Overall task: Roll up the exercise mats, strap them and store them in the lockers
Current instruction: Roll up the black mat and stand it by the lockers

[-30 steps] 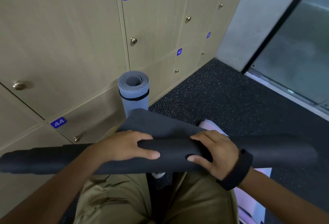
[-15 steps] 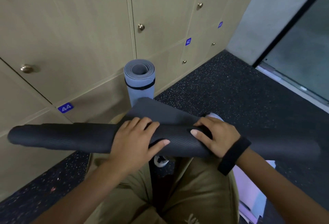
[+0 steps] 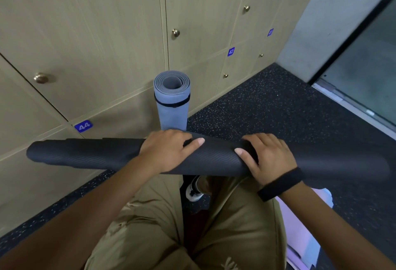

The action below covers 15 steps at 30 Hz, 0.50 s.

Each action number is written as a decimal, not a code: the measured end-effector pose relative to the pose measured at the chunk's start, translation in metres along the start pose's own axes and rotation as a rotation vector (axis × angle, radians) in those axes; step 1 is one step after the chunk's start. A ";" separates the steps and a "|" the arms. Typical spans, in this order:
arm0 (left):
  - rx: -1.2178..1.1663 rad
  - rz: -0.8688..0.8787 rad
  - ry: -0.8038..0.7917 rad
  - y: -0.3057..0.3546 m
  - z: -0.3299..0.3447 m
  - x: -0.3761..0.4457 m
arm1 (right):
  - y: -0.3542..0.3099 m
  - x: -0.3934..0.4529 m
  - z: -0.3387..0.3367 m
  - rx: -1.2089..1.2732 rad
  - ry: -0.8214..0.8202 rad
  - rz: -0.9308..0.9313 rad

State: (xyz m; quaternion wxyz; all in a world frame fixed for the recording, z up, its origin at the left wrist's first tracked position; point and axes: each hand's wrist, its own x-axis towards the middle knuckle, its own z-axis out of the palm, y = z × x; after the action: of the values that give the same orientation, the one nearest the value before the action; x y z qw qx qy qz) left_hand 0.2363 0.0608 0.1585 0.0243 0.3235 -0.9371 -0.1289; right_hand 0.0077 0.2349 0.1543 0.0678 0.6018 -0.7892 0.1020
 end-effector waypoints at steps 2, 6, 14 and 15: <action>-0.029 -0.014 -0.057 -0.003 -0.002 0.008 | -0.001 -0.004 0.003 -0.021 0.030 0.013; -0.162 -0.066 -0.181 -0.009 -0.001 0.025 | -0.009 -0.008 0.023 -0.080 0.220 0.093; -0.217 -0.055 0.022 -0.018 -0.001 0.040 | -0.001 0.032 0.021 -0.082 0.067 0.128; -0.164 -0.013 0.130 -0.014 0.001 0.036 | 0.000 0.036 0.020 -0.079 0.030 0.130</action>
State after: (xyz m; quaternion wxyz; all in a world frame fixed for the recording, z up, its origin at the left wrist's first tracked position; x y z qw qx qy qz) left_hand 0.2161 0.0279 0.1527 0.1104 0.3340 -0.9178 -0.1841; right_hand -0.0012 0.1965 0.1430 0.0965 0.5447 -0.8288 0.0840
